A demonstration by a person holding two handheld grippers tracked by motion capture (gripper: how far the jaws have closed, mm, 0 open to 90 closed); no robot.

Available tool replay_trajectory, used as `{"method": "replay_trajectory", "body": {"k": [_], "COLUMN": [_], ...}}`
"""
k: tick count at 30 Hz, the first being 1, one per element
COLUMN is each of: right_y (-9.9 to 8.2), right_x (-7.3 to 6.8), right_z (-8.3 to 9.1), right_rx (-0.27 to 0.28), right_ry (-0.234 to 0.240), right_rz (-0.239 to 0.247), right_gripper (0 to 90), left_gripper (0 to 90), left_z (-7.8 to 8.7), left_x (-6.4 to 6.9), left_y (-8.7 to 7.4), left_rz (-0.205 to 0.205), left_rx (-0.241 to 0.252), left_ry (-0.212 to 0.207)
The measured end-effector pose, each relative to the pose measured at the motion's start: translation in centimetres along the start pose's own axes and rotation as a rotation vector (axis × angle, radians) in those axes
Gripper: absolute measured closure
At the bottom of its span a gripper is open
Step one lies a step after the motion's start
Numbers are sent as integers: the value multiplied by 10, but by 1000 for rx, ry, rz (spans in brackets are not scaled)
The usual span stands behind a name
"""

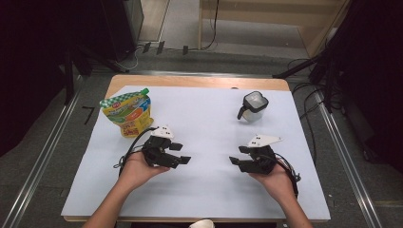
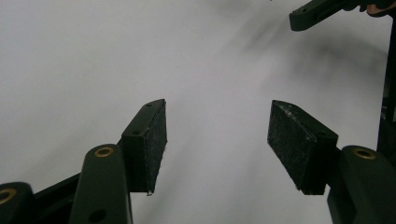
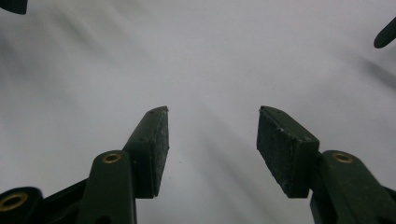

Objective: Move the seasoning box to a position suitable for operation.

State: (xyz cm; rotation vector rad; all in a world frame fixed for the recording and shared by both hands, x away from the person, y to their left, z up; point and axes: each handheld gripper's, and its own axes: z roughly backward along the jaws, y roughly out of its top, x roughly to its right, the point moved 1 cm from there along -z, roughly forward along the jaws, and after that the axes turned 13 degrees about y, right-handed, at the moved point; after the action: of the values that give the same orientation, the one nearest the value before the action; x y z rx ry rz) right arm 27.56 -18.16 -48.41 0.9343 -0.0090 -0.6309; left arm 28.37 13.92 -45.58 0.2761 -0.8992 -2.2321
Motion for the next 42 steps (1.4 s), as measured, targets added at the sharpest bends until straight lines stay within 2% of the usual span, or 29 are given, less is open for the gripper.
{"method": "replay_trajectory", "body": {"k": [11, 18, 21, 26, 27, 28, 29, 33, 34, 35, 36, 37, 39, 40, 42], "right_y": [0, 2, 3, 7, 7, 9, 9, 15, 17, 18, 18, 22, 23, 26, 26], "right_x": [6, 19, 32, 53, 53, 63, 63, 86, 95, 98, 98, 108, 113, 122, 128], "right_z": [9, 22, 28, 31, 31, 31, 31, 34, 33, 32, 32, 29, 28, 26, 24], "right_rx": [12, 42, 65, 71, 71, 65, 65, 91, 80, 80, 80, 86, 94, 101, 100], "right_ry": [-26, -62, -93, -106, -106, -115, -115, -146, -176, -184, -184, -181, -182, -201, -213], "right_rz": [-17, -51, -87, -121, -121, -144, -144, -191, -187, -184, -184, -208, -213, -211, -216], "right_gripper": [426, 410, 393, 384, 384, 376, 376, 330, 301, 290, 290, 256, 251, 232, 230], "left_gripper": [377, 374, 373, 373, 373, 373, 373, 373, 373, 373, 373, 373, 373, 373, 373], "left_z": [2, 1, 1, 2, 2, 1, 1, 1, 1, 1, 2, 2, 3, 3, 3], "left_x": [0, 1, 2, 0, 0, 0, 0, 0, 0, 0, 0, 0, -1, -1, -1], "left_y": [1, 1, 2, 3, 3, 3, 3, 4, 4, 4, 4, 4, 4, 3, 3], "left_rz": [-10, -27, -26, -13, -13, -12, -12, -15, -15, -15, -13, -13, -13, -12, -11], "left_rx": [-7, -13, -16, -2, -2, -4, -4, -6, -3, -3, -3, -1, 1, -2, 1], "left_ry": [-4, -10, -8, -21, -21, -20, -20, -21, -21, -21, -19, -19, -23, -23, -26]}}
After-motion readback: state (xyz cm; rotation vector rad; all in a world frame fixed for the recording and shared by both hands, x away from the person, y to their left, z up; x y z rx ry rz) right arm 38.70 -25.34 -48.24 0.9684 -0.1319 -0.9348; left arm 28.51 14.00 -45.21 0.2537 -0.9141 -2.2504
